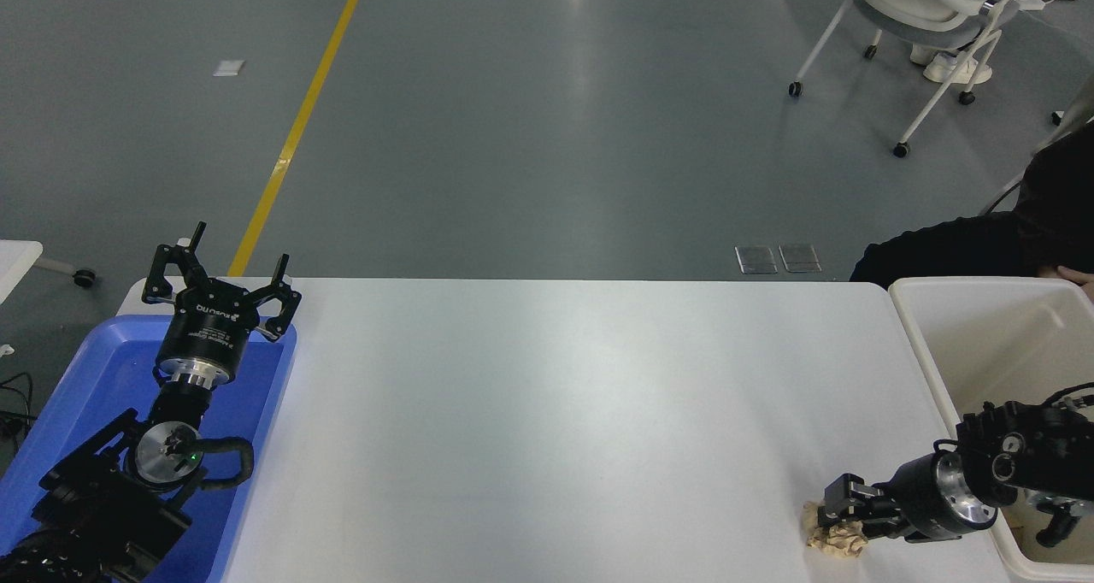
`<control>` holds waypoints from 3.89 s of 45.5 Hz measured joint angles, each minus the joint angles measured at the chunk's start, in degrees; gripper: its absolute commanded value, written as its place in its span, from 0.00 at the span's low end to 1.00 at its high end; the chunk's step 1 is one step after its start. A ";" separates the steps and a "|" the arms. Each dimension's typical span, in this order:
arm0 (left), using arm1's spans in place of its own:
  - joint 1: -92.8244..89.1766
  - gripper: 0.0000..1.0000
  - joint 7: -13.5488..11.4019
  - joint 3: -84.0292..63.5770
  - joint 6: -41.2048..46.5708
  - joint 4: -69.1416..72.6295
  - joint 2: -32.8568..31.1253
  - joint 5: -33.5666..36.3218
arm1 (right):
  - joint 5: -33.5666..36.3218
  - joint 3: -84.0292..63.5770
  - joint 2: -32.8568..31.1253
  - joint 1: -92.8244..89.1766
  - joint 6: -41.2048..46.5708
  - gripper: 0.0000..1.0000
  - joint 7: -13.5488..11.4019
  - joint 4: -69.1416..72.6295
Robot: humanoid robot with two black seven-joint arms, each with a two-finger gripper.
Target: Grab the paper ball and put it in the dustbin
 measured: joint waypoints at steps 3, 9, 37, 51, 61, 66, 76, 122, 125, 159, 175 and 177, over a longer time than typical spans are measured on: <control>-0.02 1.00 0.02 0.00 -0.01 0.00 0.00 0.00 | -0.20 -0.17 -0.55 0.52 0.22 0.00 0.10 0.07; -0.06 1.00 0.04 0.00 -0.03 -0.01 0.00 0.00 | -0.36 -1.74 -2.72 4.01 0.84 0.00 0.27 1.29; -0.02 1.00 0.07 0.02 -0.05 0.00 0.00 0.02 | 5.08 -40.39 -5.31 64.69 8.97 0.00 0.45 22.81; 0.00 1.00 0.07 0.01 -0.04 0.02 0.00 0.03 | 10.81 -52.69 1.50 85.00 11.60 0.00 0.44 29.49; 0.05 1.00 0.05 0.00 0.03 0.05 0.00 0.02 | 12.28 -56.41 3.39 89.91 12.48 0.00 0.12 30.01; 0.08 1.00 -0.08 0.00 0.07 0.07 0.00 0.00 | 10.45 -58.52 1.84 89.67 12.44 0.00 0.04 26.50; 0.09 1.00 -0.15 -0.01 0.10 0.06 0.00 -0.05 | 3.31 -56.79 -6.81 80.70 10.73 0.00 0.27 11.66; 0.03 1.00 -0.20 0.01 0.08 0.07 -0.01 -0.02 | 20.90 4.24 3.72 -11.17 -17.71 0.00 -0.71 -40.45; 0.03 1.00 -0.20 0.01 0.09 0.09 0.00 -0.04 | 21.84 4.92 5.10 -12.93 -18.63 0.00 -0.73 -41.11; 0.00 1.00 -0.20 0.00 0.13 0.08 0.00 -0.05 | 22.89 6.56 6.10 -13.99 -19.86 1.00 -0.43 -43.32; -0.07 1.00 -0.01 0.01 0.00 0.00 0.00 0.06 | 12.08 -8.76 -4.59 9.63 -14.55 1.00 -0.75 -18.77; -0.08 1.00 0.00 0.04 -0.02 0.00 -0.01 0.06 | 11.75 -12.86 -5.45 15.49 -12.47 1.00 -0.78 -14.13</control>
